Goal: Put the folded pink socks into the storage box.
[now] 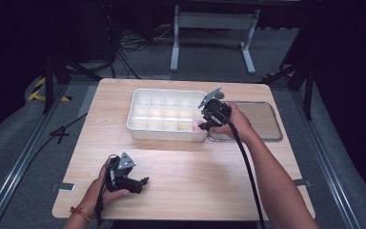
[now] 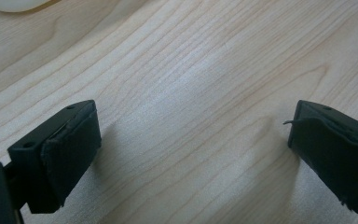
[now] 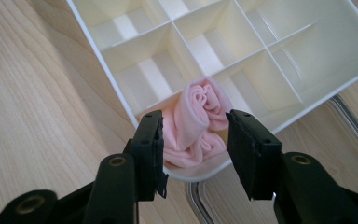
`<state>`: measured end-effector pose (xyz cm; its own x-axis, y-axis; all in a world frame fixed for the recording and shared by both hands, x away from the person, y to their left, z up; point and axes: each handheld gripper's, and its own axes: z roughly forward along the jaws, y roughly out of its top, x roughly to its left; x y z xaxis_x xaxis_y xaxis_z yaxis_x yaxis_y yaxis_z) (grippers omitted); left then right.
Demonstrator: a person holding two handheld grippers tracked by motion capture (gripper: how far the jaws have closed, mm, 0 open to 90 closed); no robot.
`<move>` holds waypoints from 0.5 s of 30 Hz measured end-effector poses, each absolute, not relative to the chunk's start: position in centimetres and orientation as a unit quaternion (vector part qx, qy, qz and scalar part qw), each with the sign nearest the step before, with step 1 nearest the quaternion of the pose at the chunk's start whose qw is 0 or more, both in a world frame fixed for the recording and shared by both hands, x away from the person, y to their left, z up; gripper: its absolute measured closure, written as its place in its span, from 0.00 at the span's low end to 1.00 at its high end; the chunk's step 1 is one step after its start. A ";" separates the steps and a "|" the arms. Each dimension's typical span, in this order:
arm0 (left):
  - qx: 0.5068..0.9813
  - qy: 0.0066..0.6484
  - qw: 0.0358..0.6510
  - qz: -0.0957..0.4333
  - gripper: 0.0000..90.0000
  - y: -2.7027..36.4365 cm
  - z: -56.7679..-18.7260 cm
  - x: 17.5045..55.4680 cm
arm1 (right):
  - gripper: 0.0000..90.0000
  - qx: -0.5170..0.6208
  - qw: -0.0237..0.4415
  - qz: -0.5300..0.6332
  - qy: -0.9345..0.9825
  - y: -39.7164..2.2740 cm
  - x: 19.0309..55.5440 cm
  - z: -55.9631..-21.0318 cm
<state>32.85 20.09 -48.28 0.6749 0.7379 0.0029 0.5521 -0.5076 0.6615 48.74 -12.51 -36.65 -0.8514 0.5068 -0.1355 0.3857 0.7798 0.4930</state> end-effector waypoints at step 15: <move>0.855 0.378 0.324 0.143 0.03 20.1 -48.3 32.8 | 0.56 0.233 0.149 0.237 0.931 -13.9 47.2 -35.9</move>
<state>32.83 20.08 -48.31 0.6738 0.7389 0.0001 0.5532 -0.5046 0.6628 47.17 -13.90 -35.90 -0.8470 0.5046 -0.1674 0.3628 0.7788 0.5117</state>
